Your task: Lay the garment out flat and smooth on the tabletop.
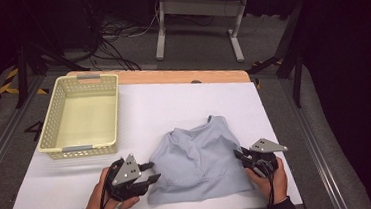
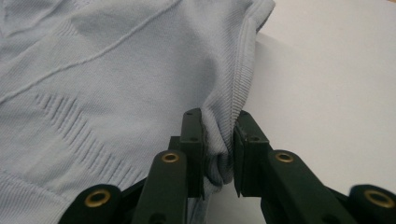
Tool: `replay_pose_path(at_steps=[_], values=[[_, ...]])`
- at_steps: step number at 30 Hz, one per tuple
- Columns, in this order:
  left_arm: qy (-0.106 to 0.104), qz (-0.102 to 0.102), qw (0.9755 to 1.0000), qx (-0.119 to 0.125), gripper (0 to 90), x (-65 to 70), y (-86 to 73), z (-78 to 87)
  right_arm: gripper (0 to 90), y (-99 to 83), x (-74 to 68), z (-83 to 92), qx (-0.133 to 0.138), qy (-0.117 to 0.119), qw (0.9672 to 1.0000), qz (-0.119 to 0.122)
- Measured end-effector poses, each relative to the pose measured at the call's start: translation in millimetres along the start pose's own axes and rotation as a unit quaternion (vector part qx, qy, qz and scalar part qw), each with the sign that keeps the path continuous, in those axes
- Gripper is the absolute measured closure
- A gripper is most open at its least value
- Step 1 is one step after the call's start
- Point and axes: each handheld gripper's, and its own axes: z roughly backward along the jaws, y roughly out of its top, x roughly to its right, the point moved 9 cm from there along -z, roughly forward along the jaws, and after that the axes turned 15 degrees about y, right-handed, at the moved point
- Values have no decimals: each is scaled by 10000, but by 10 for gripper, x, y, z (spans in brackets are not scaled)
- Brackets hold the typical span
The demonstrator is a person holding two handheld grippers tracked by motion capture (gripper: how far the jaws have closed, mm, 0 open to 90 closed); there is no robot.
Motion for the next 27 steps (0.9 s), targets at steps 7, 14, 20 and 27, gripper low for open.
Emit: replay_pose_path(at_steps=[7, 14, 20, 27], values=[[450, 455, 9978, -158, 434, -225, 432, -493, 759, -3, 43, 50, -7, -253, 9997, 39], [324, 881, 9884, -1195, 380, -336, 229, -1204, 751, -24, 41, 39, 5, -188, 9998, 98], [-134, 685, 9884, -1348, 724, -266, 158, -1244, 738, -33, 30, 21, -37, -139, 9998, 124], [673, 308, 9971, -156, 801, -464, 664, -709, 739, 67, -128, 5, 237, 121, 9993, 249]])
